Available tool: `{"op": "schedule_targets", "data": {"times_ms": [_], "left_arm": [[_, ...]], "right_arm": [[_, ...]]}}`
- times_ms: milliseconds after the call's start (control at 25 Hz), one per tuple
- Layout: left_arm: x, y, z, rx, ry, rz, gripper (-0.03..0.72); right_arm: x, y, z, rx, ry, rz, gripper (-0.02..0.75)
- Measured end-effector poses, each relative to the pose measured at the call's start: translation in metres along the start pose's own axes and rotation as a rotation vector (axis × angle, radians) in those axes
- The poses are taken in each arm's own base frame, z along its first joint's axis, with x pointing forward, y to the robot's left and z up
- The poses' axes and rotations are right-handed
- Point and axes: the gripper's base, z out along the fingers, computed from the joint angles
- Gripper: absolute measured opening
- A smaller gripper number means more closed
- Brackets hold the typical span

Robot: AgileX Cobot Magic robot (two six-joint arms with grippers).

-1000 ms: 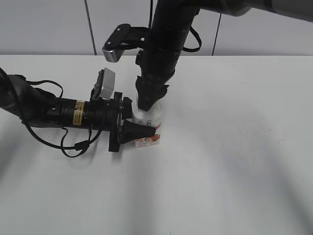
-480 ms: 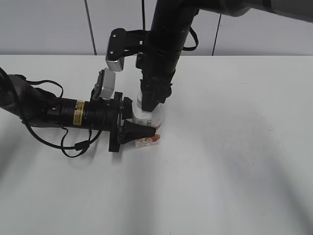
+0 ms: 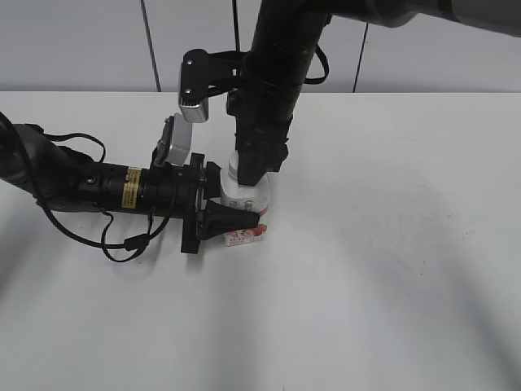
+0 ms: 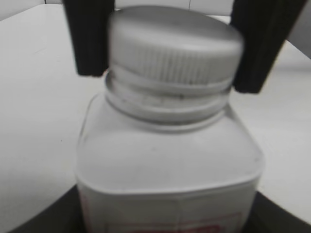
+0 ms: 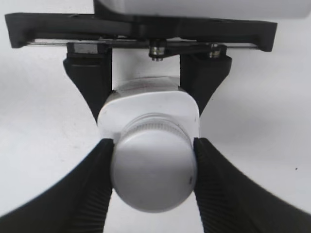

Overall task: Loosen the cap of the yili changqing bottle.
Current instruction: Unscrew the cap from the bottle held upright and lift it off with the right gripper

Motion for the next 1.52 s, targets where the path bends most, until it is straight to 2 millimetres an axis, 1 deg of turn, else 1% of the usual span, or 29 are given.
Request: {"op": "schedule_targets", "data": {"times_ms": [800, 1320, 1520], "left_arm": [[0.0, 0.0, 0.0, 0.003, 0.002, 0.0, 0.391], [-0.001, -0.001, 0.0, 0.01, -0.002, 0.001, 0.389], [0.0, -0.001, 0.0, 0.013, 0.002, -0.001, 0.385]], "right_arm": [[0.0, -0.001, 0.0, 0.009, -0.003, -0.295, 0.393], [-0.001, 0.002, -0.005, 0.003, -0.008, -0.312, 0.392], [-0.002, 0.003, -0.015, 0.015, -0.015, -0.316, 0.392]]}}
